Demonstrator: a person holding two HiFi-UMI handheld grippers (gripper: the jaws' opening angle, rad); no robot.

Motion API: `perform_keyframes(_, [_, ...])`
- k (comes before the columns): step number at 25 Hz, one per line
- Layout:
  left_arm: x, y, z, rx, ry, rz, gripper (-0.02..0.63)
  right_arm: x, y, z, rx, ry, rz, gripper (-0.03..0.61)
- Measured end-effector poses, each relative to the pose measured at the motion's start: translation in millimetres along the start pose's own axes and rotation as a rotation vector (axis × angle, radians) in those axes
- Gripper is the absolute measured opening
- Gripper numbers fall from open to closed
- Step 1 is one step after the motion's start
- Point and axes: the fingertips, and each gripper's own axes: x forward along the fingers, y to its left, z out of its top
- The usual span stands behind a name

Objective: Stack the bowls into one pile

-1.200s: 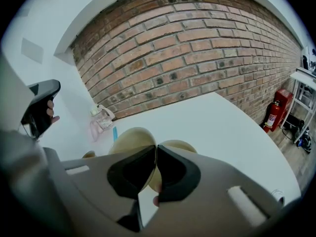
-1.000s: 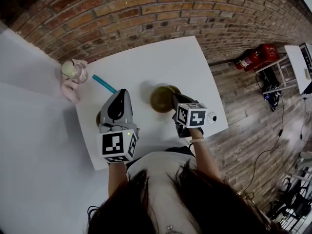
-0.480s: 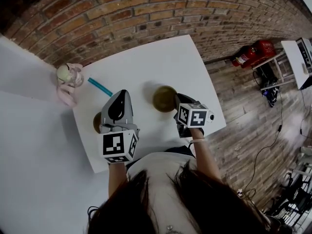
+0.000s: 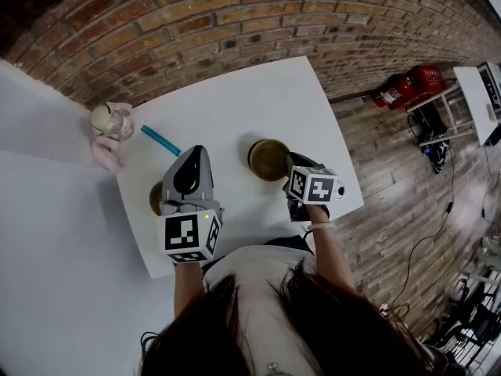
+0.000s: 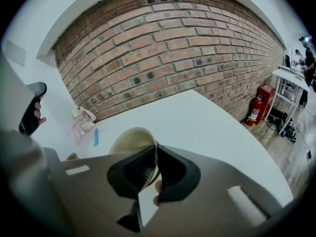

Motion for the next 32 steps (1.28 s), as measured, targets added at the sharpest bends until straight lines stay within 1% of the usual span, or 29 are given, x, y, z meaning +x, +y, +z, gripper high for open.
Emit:
perform_keyframes(19, [10.5, 7.0, -9.9, -0.017, 0.033, 0.014, 0.000, 18.8, -0.4, -6.0, -0.042, 0.044, -0.018, 0.026])
perform_keyframes(25, [11.5, 7.7, -13.3, -0.022, 0.041, 0.015, 0.000, 22.3, -2.4, -8.1, -0.057, 0.052, -0.037, 0.026])
perform_keyframes(32, [11.2, 7.9, -14.7, -0.025, 0.045, 0.016, 0.000, 23.5, -1.8, -8.2, -0.120, 0.054, -0.062, 0.033])
